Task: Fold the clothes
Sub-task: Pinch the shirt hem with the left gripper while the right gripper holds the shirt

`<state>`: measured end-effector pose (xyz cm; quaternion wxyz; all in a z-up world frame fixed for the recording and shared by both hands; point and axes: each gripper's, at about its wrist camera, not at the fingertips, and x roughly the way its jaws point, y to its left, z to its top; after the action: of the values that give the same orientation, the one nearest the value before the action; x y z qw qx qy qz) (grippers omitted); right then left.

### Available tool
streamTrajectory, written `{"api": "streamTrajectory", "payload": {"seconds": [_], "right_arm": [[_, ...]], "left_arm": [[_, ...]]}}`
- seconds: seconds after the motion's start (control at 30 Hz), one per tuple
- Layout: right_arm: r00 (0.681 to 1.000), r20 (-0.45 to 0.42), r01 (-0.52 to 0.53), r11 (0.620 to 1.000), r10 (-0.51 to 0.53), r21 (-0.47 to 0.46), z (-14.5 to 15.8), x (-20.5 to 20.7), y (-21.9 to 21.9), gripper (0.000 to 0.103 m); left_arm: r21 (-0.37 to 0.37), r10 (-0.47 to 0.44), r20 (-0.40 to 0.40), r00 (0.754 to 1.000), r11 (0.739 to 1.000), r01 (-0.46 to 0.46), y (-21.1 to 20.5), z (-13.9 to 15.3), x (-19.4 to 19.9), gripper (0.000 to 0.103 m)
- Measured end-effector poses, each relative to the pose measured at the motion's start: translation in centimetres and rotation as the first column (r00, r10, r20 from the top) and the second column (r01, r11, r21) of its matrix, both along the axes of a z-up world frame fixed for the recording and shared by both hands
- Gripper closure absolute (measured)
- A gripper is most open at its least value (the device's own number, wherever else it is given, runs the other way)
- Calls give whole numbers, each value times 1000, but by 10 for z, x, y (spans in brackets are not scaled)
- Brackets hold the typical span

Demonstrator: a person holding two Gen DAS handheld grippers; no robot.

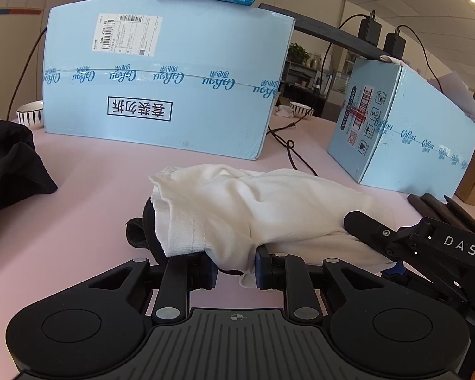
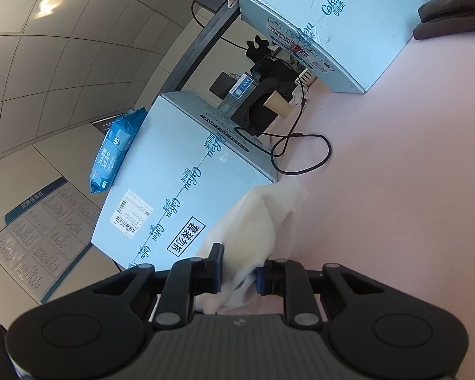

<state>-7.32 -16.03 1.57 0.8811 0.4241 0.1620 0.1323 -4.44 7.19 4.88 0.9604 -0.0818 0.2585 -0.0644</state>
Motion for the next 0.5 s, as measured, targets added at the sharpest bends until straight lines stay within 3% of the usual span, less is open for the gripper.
{"api": "streamTrajectory", "payload": {"seconds": [0.5], "right_arm": [[989,118,-83,996,86,-26,49,-8,24,83]], "left_arm": [[46,74,105,992,996,-80,14,44,-29,83]]}}
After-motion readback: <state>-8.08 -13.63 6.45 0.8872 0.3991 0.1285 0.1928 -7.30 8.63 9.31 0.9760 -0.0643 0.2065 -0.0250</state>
